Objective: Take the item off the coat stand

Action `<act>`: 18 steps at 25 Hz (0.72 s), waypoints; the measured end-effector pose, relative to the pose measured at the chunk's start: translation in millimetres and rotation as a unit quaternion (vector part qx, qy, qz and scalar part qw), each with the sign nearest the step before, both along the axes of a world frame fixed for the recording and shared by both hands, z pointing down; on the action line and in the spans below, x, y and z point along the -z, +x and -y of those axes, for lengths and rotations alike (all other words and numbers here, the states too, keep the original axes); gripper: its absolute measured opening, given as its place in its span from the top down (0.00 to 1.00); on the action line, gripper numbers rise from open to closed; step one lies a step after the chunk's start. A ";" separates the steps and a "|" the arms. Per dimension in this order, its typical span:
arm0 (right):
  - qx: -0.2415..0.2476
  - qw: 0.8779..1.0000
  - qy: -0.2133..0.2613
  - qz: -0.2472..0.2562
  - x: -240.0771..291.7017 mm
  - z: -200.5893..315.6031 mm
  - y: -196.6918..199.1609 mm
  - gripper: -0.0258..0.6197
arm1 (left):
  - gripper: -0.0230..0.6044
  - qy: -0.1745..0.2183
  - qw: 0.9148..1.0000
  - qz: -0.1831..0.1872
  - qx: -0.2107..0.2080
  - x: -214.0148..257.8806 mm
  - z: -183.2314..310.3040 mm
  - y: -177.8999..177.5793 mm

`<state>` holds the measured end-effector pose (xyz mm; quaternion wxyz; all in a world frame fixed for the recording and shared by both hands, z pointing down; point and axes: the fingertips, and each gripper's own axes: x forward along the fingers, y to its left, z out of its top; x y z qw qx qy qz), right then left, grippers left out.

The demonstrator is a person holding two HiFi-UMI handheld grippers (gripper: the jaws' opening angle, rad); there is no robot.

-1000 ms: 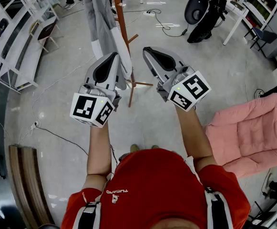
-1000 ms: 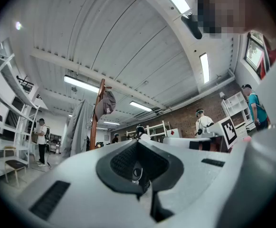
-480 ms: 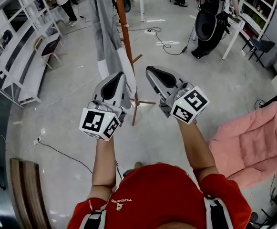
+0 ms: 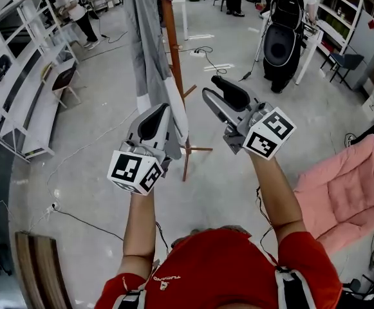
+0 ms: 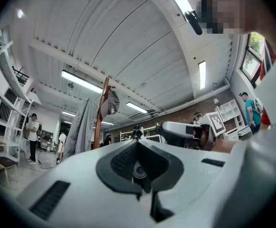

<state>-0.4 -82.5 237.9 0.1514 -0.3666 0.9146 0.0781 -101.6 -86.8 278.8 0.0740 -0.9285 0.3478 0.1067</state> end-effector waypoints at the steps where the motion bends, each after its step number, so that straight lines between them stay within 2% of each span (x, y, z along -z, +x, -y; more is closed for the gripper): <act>1: 0.000 1.000 -0.001 0.003 2.2 1.3 -0.1 0.69 | 0.95 0.000 1.000 0.000 -0.004 -0.2 1.6 -2.0; 10: -0.009 1.000 -0.019 0.022 28.4 50.0 13.1 0.64 | 0.95 -0.008 1.000 -0.016 -0.022 24.3 50.6 -7.4; 14: 0.010 1.000 0.012 0.008 62.9 85.2 20.3 0.60 | 0.95 -0.008 1.000 -0.020 -0.019 39.5 83.8 -0.4; 18: 0.015 0.999 0.044 0.008 102.1 126.5 43.8 0.59 | 0.95 -0.004 1.000 -0.021 -0.009 51.2 120.5 11.3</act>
